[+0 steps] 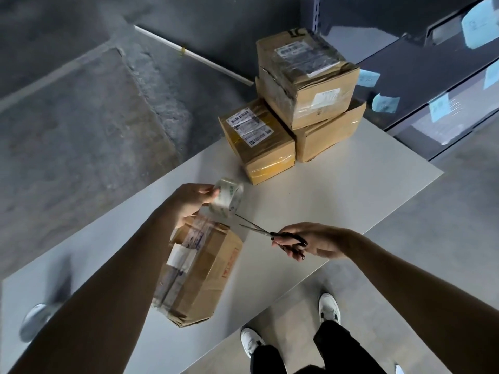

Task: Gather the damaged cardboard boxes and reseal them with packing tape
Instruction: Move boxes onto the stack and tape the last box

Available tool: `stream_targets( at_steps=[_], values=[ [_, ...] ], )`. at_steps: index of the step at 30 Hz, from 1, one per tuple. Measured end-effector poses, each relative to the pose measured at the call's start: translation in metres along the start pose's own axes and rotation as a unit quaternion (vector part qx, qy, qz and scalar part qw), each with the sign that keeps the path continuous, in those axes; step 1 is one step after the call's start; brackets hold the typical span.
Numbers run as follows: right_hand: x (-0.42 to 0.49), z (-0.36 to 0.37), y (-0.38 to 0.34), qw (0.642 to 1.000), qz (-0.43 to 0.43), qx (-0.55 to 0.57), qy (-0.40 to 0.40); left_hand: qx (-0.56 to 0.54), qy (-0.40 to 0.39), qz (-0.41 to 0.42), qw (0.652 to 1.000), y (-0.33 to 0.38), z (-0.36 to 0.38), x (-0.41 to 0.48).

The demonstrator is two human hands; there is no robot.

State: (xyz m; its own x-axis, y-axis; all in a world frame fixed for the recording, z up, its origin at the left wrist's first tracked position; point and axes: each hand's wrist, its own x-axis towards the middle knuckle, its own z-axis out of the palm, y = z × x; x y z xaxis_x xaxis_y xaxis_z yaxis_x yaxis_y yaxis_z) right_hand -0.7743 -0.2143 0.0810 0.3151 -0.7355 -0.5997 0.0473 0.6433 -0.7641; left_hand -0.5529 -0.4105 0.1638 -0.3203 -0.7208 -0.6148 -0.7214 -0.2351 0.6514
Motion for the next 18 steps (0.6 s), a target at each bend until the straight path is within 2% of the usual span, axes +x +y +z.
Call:
stream_targets(
  at_steps=[5,18],
  values=[
    [0.005,0.007,-0.014,0.999,0.001,0.000,-0.033,0.000,0.009,-0.001,1.000,0.000,0.002,0.001],
    [0.034,0.026,-0.040,1.000,0.000,-0.004,-0.021,-0.005,0.010,0.020,1.000,-0.006,0.000,0.006]
  ],
)
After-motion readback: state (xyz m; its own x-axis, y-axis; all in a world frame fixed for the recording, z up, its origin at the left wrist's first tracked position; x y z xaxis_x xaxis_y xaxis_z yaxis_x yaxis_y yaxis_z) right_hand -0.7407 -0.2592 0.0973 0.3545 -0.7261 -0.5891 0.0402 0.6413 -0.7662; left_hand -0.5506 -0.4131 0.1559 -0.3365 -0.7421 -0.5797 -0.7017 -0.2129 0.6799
